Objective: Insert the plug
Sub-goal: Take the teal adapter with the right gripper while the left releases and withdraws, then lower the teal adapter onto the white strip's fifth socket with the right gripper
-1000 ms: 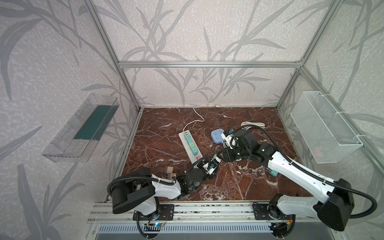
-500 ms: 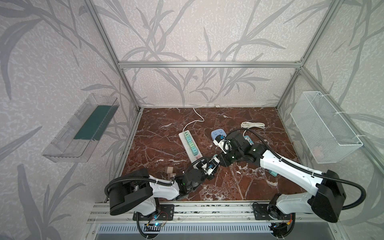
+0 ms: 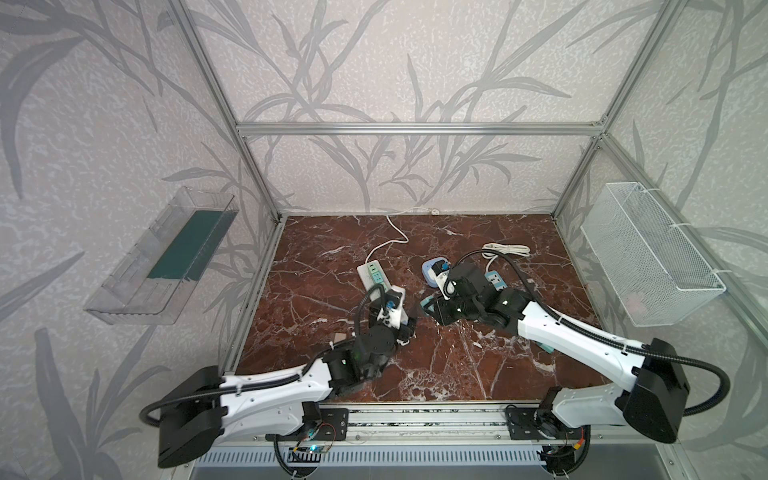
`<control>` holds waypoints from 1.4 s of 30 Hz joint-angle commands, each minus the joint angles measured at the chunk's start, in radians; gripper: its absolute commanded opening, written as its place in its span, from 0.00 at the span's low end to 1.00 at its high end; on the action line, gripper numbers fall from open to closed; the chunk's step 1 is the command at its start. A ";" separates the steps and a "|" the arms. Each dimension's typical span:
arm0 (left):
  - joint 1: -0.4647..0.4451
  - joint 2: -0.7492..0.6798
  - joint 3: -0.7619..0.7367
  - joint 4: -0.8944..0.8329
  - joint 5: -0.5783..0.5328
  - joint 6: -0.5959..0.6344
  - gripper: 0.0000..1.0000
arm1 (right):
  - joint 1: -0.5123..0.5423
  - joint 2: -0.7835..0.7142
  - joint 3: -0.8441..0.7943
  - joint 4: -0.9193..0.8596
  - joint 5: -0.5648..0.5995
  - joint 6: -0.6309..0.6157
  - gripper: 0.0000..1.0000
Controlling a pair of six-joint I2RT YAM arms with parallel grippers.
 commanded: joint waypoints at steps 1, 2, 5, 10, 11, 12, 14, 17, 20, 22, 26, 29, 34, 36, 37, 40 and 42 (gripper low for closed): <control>0.113 -0.135 0.112 -0.613 -0.084 -0.425 0.72 | 0.063 0.105 0.073 -0.006 0.130 0.020 0.00; 0.154 -0.174 0.126 -0.668 -0.042 -0.443 0.72 | 0.079 0.144 0.114 -0.030 0.140 0.024 0.00; 0.216 -0.280 0.160 -0.776 -0.028 -0.463 0.72 | 0.099 0.232 0.216 -0.089 0.138 0.046 0.00; 0.228 -0.440 0.113 -0.763 -0.060 -0.413 0.72 | 0.149 0.355 0.318 -0.117 0.212 0.077 0.00; 0.229 -0.449 0.112 -0.775 -0.059 -0.415 0.72 | 0.154 0.375 0.340 -0.131 0.222 0.079 0.00; 0.229 -0.452 0.114 -0.796 -0.060 -0.425 0.72 | 0.157 0.394 0.356 -0.136 0.232 0.083 0.00; 0.231 -0.453 0.112 -0.813 -0.055 -0.434 0.72 | 0.157 0.422 0.372 -0.140 0.243 0.090 0.00; 0.230 -0.461 0.101 -0.809 -0.036 -0.429 0.72 | 0.153 0.455 0.388 -0.147 0.237 0.098 0.00; 0.232 -0.481 0.087 -0.803 -0.031 -0.420 0.73 | 0.155 0.486 0.404 -0.153 0.228 0.105 0.00; 0.232 -0.495 0.076 -0.793 -0.024 -0.416 0.72 | 0.154 0.502 0.410 -0.147 0.226 0.107 0.00; 0.232 -0.509 0.063 -0.783 0.003 -0.404 0.72 | 0.149 0.519 0.402 -0.103 0.214 0.112 0.00; 0.232 -0.505 0.062 -0.786 0.019 -0.402 0.73 | 0.146 0.530 0.403 -0.098 0.217 0.116 0.00; 0.232 -0.503 0.057 -0.782 0.026 -0.400 0.73 | 0.144 0.535 0.408 -0.092 0.229 0.112 0.00; 0.232 -0.503 0.058 -0.776 0.032 -0.390 0.73 | 0.145 0.535 0.410 -0.087 0.239 0.107 0.00; 0.232 -0.502 0.057 -0.776 0.032 -0.389 0.73 | 0.145 0.536 0.411 -0.085 0.251 0.107 0.00; 0.234 -0.501 0.054 -0.768 0.032 -0.385 0.73 | 0.142 0.546 0.420 -0.085 0.264 0.102 0.00; 0.234 -0.501 0.057 -0.770 0.036 -0.381 0.72 | 0.143 0.561 0.428 -0.086 0.273 0.095 0.00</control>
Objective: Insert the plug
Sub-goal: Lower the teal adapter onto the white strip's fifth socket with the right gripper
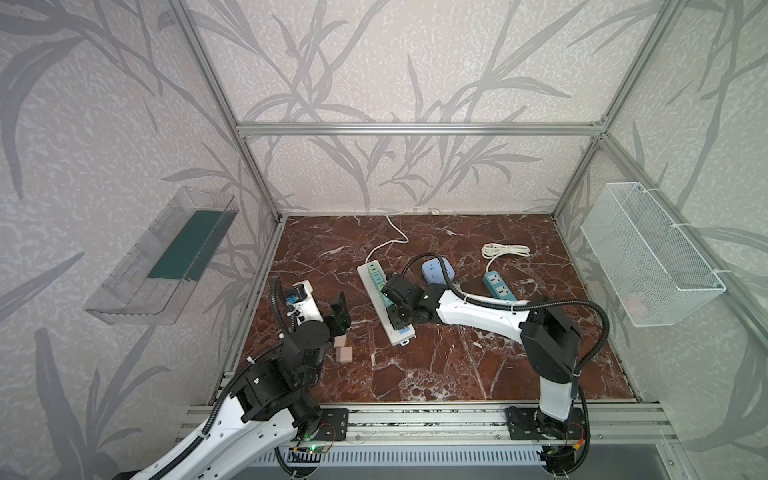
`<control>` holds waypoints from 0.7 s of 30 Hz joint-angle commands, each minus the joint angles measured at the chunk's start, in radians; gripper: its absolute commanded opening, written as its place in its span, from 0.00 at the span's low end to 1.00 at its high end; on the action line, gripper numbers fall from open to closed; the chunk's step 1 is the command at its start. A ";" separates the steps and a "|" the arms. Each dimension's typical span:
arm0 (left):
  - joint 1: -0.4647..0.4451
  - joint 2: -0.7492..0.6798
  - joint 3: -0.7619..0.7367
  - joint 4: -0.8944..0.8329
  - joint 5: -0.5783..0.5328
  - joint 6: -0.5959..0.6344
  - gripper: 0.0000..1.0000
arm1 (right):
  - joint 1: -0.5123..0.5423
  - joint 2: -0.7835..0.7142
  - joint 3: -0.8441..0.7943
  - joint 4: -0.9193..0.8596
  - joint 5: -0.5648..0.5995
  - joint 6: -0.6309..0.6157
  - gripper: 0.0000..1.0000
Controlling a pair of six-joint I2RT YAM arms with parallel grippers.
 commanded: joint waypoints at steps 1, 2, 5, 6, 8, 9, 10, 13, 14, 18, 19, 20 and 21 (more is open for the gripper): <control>0.005 0.000 -0.016 -0.005 -0.006 0.000 0.72 | -0.004 0.040 0.036 0.015 0.050 -0.014 0.00; 0.004 -0.003 -0.019 -0.004 -0.007 0.001 0.73 | -0.005 0.046 0.037 0.012 0.049 -0.015 0.00; 0.005 -0.003 -0.024 -0.008 -0.011 0.001 0.73 | -0.003 0.050 0.016 0.021 0.045 -0.006 0.00; 0.005 -0.002 -0.025 -0.010 -0.009 0.001 0.73 | -0.004 0.045 0.000 0.040 0.050 -0.004 0.00; 0.005 -0.005 -0.031 -0.007 -0.009 -0.001 0.73 | -0.005 0.040 -0.009 0.043 0.065 0.000 0.00; 0.004 -0.005 -0.032 -0.004 -0.009 0.001 0.73 | -0.004 0.038 -0.008 0.033 0.074 0.002 0.00; 0.005 -0.003 -0.030 -0.005 -0.008 0.002 0.72 | -0.003 0.038 -0.001 0.017 0.081 0.002 0.00; 0.005 -0.002 -0.028 -0.007 -0.007 0.003 0.73 | -0.003 0.042 0.022 -0.026 0.081 -0.002 0.00; 0.005 -0.004 -0.030 -0.002 -0.006 0.004 0.73 | -0.003 0.044 0.031 -0.041 0.076 0.000 0.00; 0.004 0.002 -0.027 -0.002 -0.004 0.012 0.73 | -0.005 0.034 0.040 -0.051 0.059 0.007 0.00; 0.005 0.001 -0.026 -0.005 -0.004 0.011 0.73 | -0.004 0.033 0.045 -0.050 0.068 0.007 0.00; 0.005 -0.001 -0.026 -0.004 -0.002 0.010 0.73 | -0.006 0.033 0.048 -0.053 0.075 0.004 0.00; 0.005 0.000 -0.026 -0.003 0.003 0.011 0.73 | -0.007 0.033 0.049 -0.051 0.074 0.000 0.00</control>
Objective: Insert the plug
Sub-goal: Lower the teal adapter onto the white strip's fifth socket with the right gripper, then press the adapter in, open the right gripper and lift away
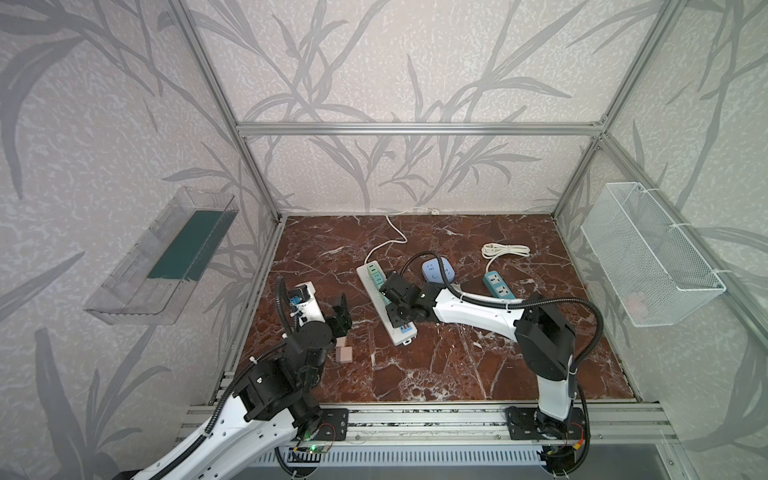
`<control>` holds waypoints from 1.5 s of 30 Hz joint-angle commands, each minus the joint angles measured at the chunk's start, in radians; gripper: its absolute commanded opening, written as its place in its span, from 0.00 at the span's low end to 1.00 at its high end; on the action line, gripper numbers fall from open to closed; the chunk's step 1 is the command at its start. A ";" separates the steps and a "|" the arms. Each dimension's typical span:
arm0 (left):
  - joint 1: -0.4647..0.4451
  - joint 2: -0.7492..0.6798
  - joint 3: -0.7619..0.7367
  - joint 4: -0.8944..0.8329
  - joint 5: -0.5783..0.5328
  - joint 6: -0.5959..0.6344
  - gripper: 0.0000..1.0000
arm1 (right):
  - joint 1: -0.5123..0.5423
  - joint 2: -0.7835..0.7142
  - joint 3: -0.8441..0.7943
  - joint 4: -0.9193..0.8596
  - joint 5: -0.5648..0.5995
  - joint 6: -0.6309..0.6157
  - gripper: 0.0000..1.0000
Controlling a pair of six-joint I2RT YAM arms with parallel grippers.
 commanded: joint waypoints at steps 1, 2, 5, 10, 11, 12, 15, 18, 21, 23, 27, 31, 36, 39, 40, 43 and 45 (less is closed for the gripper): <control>0.004 0.000 -0.002 -0.010 0.000 0.000 0.73 | -0.006 0.009 0.025 -0.033 0.031 -0.004 0.00; 0.004 -0.002 0.000 -0.014 -0.001 -0.001 0.73 | -0.007 0.014 0.022 -0.024 0.027 -0.007 0.00; 0.004 -0.010 -0.002 -0.014 -0.001 -0.001 0.73 | -0.005 0.060 0.046 -0.048 0.012 -0.013 0.00; 0.004 -0.024 0.000 -0.025 -0.001 -0.001 0.73 | -0.004 0.104 0.028 -0.047 0.034 -0.016 0.00; 0.004 -0.024 -0.004 -0.021 0.000 -0.003 0.73 | -0.003 0.116 0.031 -0.061 0.040 -0.016 0.00; 0.004 -0.024 -0.007 -0.017 0.001 -0.003 0.73 | -0.004 0.129 0.031 -0.075 0.045 -0.012 0.00; 0.004 -0.024 -0.005 -0.022 -0.001 -0.004 0.73 | -0.006 0.165 0.016 -0.084 0.041 0.001 0.00; 0.004 -0.024 -0.009 -0.012 0.005 -0.002 0.73 | -0.007 0.198 0.022 -0.102 0.026 0.012 0.00; 0.004 -0.024 -0.003 -0.018 0.006 0.000 0.73 | -0.009 0.209 0.017 -0.085 0.029 0.018 0.00; 0.004 -0.024 -0.005 -0.014 0.008 0.000 0.73 | -0.010 0.221 0.031 -0.085 0.037 0.024 0.00; 0.004 -0.024 -0.004 -0.015 0.003 -0.001 0.73 | -0.010 0.235 0.058 -0.062 0.077 0.039 0.00; 0.004 -0.049 -0.008 -0.016 -0.004 -0.019 0.73 | -0.011 0.267 0.135 -0.059 0.093 0.021 0.00; 0.004 -0.092 -0.024 -0.012 -0.019 -0.026 0.73 | -0.019 0.332 0.248 -0.064 0.121 -0.015 0.00; 0.004 -0.097 -0.021 -0.004 -0.027 -0.019 0.73 | -0.037 0.380 0.329 -0.065 0.111 -0.033 0.00; 0.004 -0.096 -0.020 -0.004 -0.029 -0.017 0.73 | -0.041 0.401 0.362 -0.066 0.108 -0.044 0.00; 0.004 -0.093 -0.017 0.004 -0.033 -0.013 0.73 | -0.049 0.466 0.492 -0.128 0.084 -0.056 0.00; 0.004 -0.093 -0.008 -0.007 -0.036 -0.007 0.73 | -0.050 0.504 0.578 -0.182 0.077 -0.060 0.00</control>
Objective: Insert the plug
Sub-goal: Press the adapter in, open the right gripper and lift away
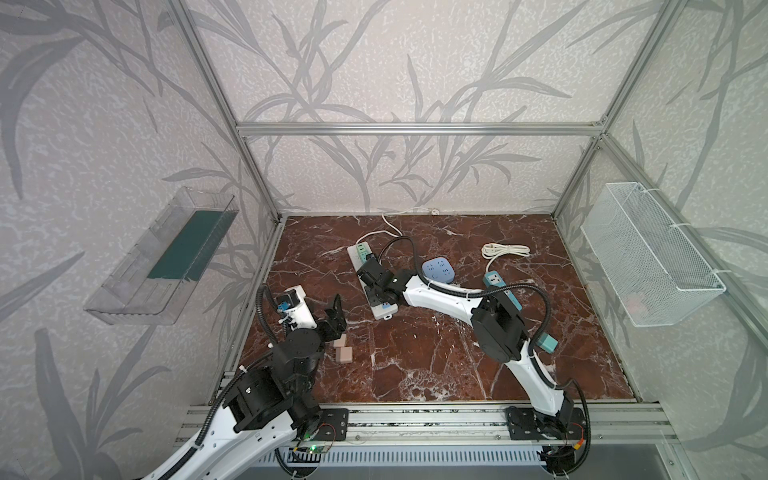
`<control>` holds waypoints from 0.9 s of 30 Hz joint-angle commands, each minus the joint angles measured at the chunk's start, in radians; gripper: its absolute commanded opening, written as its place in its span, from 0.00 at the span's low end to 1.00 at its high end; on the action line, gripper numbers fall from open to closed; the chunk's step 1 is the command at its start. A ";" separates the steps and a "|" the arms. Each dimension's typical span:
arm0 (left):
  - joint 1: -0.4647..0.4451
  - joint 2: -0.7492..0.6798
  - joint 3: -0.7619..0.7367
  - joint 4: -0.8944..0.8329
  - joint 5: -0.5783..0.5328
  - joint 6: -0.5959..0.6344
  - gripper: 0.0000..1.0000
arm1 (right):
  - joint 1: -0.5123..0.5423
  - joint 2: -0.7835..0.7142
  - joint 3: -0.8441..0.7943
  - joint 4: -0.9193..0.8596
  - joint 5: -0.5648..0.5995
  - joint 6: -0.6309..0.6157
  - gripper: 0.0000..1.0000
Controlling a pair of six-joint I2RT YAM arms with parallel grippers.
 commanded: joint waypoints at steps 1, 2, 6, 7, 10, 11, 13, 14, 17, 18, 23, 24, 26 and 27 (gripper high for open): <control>0.004 -0.002 0.006 -0.012 -0.042 -0.002 0.73 | -0.015 0.118 0.074 -0.146 -0.032 -0.018 0.00; 0.004 -0.004 0.008 -0.015 -0.049 -0.002 0.73 | -0.016 0.130 0.104 -0.155 -0.033 -0.017 0.00; 0.004 -0.020 -0.004 0.009 -0.054 0.004 0.73 | -0.015 0.150 0.196 -0.189 -0.053 -0.034 0.25; 0.004 -0.025 -0.006 0.012 -0.053 0.004 0.73 | -0.016 0.151 0.214 -0.199 -0.065 -0.040 0.33; 0.005 -0.038 -0.003 0.021 -0.045 0.011 0.73 | -0.011 0.130 0.291 -0.254 -0.127 -0.078 0.48; 0.004 -0.038 0.005 0.017 -0.043 0.009 0.73 | -0.004 0.118 0.321 -0.284 -0.125 -0.086 0.51; 0.004 -0.033 0.026 -0.005 -0.040 -0.004 0.73 | 0.003 0.073 0.332 -0.295 -0.119 -0.103 0.55; 0.004 -0.030 0.037 -0.015 -0.037 -0.007 0.73 | 0.003 0.047 0.322 -0.291 -0.118 -0.104 0.56; 0.004 -0.030 0.061 -0.037 -0.031 -0.008 0.73 | 0.002 -0.024 0.278 -0.279 -0.095 -0.120 0.56; 0.004 -0.031 0.069 -0.046 -0.031 -0.009 0.73 | 0.000 -0.044 0.261 -0.272 -0.087 -0.125 0.56; 0.004 -0.046 0.073 -0.049 -0.036 0.000 0.73 | -0.013 -0.100 0.168 -0.174 -0.053 -0.140 0.56; 0.004 -0.043 0.074 -0.049 -0.036 -0.001 0.73 | -0.020 -0.089 0.180 -0.179 -0.053 -0.139 0.56; 0.004 -0.036 0.075 -0.046 -0.036 -0.003 0.73 | -0.034 -0.064 0.195 -0.181 -0.059 -0.137 0.56; 0.004 -0.028 0.077 -0.044 -0.035 -0.006 0.73 | -0.042 -0.052 0.202 -0.184 -0.072 -0.134 0.56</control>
